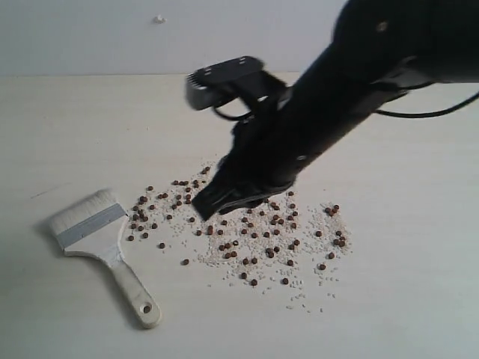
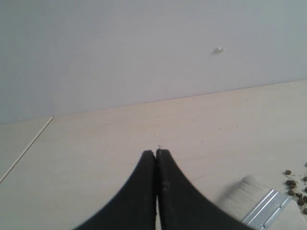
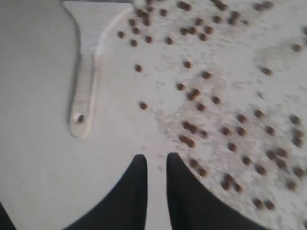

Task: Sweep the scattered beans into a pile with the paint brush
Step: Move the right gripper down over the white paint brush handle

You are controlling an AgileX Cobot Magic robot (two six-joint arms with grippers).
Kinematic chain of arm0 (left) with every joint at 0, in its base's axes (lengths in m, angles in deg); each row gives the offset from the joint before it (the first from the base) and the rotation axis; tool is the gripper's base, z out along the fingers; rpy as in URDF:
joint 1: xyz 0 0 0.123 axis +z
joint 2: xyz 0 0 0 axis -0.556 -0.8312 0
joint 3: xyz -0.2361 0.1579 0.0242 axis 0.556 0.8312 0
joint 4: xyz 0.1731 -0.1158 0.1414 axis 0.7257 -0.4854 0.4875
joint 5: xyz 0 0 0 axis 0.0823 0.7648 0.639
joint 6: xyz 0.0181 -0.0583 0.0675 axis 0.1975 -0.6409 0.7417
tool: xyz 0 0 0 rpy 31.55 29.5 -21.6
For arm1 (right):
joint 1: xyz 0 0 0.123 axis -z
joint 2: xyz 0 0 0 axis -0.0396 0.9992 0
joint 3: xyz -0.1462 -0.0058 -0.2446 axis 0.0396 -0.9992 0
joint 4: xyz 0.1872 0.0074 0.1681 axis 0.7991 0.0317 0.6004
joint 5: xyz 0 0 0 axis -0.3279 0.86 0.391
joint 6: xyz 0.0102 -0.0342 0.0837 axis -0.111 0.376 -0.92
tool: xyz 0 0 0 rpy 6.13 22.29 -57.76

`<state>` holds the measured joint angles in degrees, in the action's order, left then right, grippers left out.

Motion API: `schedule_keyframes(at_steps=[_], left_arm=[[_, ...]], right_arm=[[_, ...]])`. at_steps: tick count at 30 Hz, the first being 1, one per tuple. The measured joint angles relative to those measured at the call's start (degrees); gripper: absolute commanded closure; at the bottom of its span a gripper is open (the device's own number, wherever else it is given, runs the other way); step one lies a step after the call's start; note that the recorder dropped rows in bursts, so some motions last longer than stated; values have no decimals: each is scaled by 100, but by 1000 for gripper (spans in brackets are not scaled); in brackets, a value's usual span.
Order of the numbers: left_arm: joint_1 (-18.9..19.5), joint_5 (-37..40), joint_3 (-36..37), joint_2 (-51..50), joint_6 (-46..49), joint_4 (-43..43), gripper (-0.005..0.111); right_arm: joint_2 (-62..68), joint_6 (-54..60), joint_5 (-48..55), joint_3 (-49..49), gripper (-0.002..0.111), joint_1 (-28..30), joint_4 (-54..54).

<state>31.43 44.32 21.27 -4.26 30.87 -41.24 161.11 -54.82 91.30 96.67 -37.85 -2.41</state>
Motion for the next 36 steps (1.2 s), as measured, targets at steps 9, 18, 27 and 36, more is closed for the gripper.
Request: schedule_keyframes(at_steps=[9,18,27,36], left_arm=[[0,0,0,0,0,0,107],[0,0,0,0,0,0,107],[0,0,0,0,0,0,107],[0,0,0,0,0,0,107]], right_arm=[[1344,84,-1087,1213,72,-1449,61],[2336,-1709,193,2697,58,-1449,-1177],[3358,-2178,1415,4028,53,-1449,-1609],[4033,-2526,1963,4758,46,-1514,-1883]])
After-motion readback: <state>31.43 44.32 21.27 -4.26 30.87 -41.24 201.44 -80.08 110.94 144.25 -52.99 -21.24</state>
